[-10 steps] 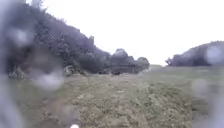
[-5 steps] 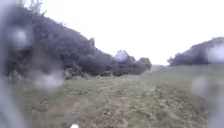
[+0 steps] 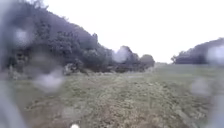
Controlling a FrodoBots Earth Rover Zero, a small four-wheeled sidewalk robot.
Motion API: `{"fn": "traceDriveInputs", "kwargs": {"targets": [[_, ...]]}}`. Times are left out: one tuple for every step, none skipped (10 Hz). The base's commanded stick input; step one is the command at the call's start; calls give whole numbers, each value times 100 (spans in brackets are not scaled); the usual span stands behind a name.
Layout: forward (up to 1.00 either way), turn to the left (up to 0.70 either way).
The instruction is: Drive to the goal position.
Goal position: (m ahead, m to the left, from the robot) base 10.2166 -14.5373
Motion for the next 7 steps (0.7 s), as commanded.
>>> {"fn": "traceDriveInputs", "kwargs": {"targets": [[85, 0], [85, 0], [85, 0], [85, 0], [85, 0], [85, -1], [85, -4]]}}
